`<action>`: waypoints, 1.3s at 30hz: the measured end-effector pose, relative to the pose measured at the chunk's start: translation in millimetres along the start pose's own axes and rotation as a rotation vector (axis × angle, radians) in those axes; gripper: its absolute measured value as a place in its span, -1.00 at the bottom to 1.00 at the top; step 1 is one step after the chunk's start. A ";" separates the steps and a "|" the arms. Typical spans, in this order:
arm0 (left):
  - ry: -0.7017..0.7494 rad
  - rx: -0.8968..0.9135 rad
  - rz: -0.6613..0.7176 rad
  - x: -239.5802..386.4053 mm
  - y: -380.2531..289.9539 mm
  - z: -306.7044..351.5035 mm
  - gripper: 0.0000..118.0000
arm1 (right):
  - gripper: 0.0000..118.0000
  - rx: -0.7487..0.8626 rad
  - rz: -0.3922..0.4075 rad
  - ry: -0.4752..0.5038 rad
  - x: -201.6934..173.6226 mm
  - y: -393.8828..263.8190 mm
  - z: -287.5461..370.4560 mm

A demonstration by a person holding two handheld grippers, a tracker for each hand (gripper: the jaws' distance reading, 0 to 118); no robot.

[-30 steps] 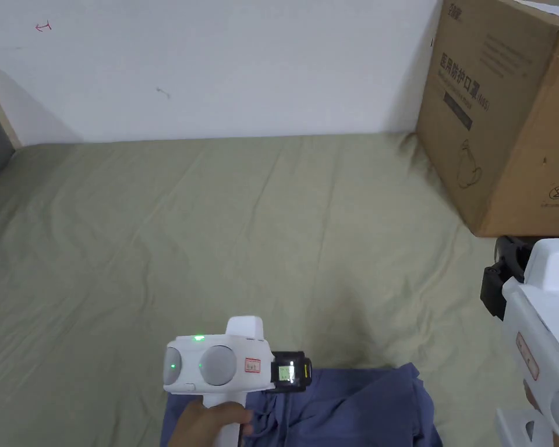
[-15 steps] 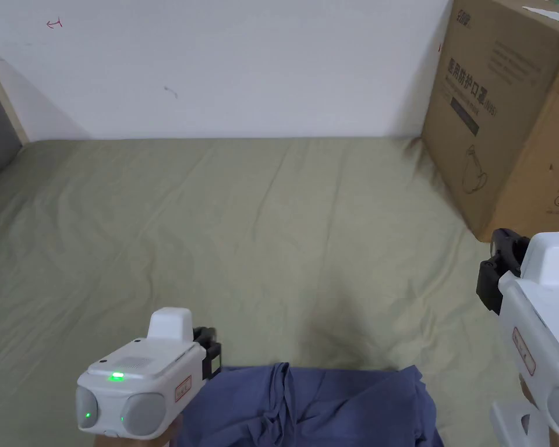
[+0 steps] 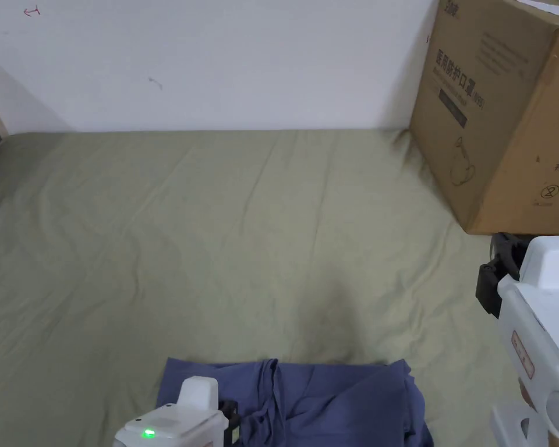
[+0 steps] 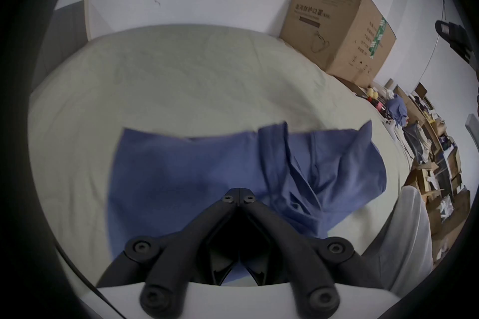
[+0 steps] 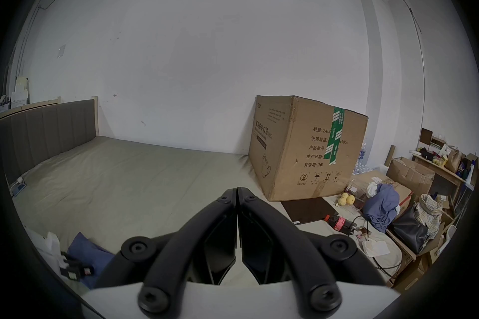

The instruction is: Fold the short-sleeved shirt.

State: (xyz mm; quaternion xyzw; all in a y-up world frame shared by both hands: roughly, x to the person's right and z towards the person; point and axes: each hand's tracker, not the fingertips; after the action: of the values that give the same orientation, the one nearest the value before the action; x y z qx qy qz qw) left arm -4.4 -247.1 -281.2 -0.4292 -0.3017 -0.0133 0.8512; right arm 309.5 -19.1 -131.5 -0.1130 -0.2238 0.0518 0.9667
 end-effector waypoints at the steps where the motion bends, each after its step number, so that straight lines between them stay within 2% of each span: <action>1: -0.010 -0.024 -0.002 5.0 -2.4 -5.1 -1.00 | -1.00 -0.002 -0.002 -0.002 1.1 -0.5 -0.2; 8: -0.041 -0.052 -0.021 43.1 -12.9 -26.9 -1.00 | -1.00 -0.010 0.013 -0.017 6.1 -4.0 -0.7; 12: 0.004 -0.052 -0.044 49.0 -17.8 -34.0 -1.00 | -1.00 -0.014 0.006 -0.020 7.4 -4.6 0.0; 16: -0.021 -0.054 -0.014 40.4 -8.3 -22.8 -1.00 | -1.00 -0.013 0.011 -0.016 5.3 -3.7 1.7; 19: -0.046 0.020 0.009 34.3 11.5 3.4 -1.00 | -1.00 -0.008 0.009 -0.009 1.9 -0.7 3.0; 24: -0.147 0.088 0.086 -5.6 51.8 54.2 -1.00 | -1.00 0.010 0.014 0.003 -4.1 6.5 3.3; 32: -0.232 0.088 0.352 -115.2 68.0 83.0 -1.00 | -1.00 0.015 0.016 0.022 -17.2 8.9 -0.8; 34: -0.260 0.050 0.420 -138.4 65.1 77.3 -0.85 | -1.00 0.008 0.018 0.030 -20.7 7.9 -3.0; 35: -0.266 0.023 0.460 -149.4 63.3 72.5 -0.58 | -1.00 0.005 0.018 0.034 -22.3 7.0 -4.0; 36: -0.272 -0.007 0.477 -156.9 60.8 65.4 -0.22 | -1.00 0.004 0.016 0.041 -23.4 5.7 -4.8; 38: -0.265 -0.042 0.511 -169.1 54.5 54.0 0.69 | -1.00 -0.004 0.017 0.046 -26.0 3.8 -6.6; 39: -0.271 -0.060 0.518 -173.6 51.8 47.7 0.82 | -1.00 -0.009 0.021 0.046 -27.1 2.9 -7.4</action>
State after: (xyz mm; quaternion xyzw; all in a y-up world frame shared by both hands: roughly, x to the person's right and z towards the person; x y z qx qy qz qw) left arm -155.8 -220.1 -388.3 -0.5147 -0.2924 0.2532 0.7652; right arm 288.4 -21.9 -150.1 -0.1207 -0.2004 0.0581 0.9705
